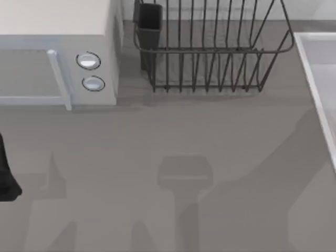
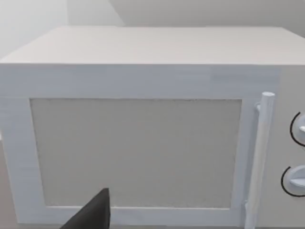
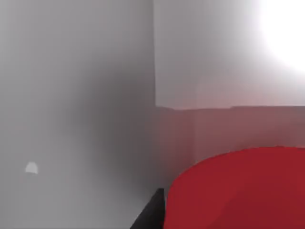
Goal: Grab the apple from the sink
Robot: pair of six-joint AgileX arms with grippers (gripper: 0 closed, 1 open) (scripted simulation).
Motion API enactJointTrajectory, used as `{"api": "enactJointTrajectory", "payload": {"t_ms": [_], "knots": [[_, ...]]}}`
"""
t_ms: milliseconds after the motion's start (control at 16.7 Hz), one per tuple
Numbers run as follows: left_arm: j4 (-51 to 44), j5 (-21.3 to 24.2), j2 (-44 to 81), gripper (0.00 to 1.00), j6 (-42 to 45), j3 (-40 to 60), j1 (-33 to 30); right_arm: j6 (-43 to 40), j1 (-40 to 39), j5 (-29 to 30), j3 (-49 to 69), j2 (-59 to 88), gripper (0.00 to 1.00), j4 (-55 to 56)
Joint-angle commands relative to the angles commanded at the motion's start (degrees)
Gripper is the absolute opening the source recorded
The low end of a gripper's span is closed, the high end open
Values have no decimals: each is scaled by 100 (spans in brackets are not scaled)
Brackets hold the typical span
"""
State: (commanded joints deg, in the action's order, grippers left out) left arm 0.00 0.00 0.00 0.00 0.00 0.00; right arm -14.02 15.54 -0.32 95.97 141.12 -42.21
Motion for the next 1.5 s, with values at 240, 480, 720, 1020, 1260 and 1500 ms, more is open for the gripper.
{"api": "enactJointTrajectory", "payload": {"t_ms": [240,480,720,1020,1260,1500], "knots": [[0,0,0,100,0,0,0,-12,12,-1,624,-2,0,-631],[0,0,0,100,0,0,0,-27,26,-4,2035,-105,0,-2201],[0,0,0,100,0,0,0,-36,33,-6,3588,-309,0,-4093],[0,0,0,100,0,0,0,-36,30,-8,4751,-563,0,-5333],[0,0,0,100,0,0,0,-35,29,-9,4821,-586,0,-5406],[0,0,0,100,0,0,0,180,-180,-7,4616,-696,0,-5322]]}}
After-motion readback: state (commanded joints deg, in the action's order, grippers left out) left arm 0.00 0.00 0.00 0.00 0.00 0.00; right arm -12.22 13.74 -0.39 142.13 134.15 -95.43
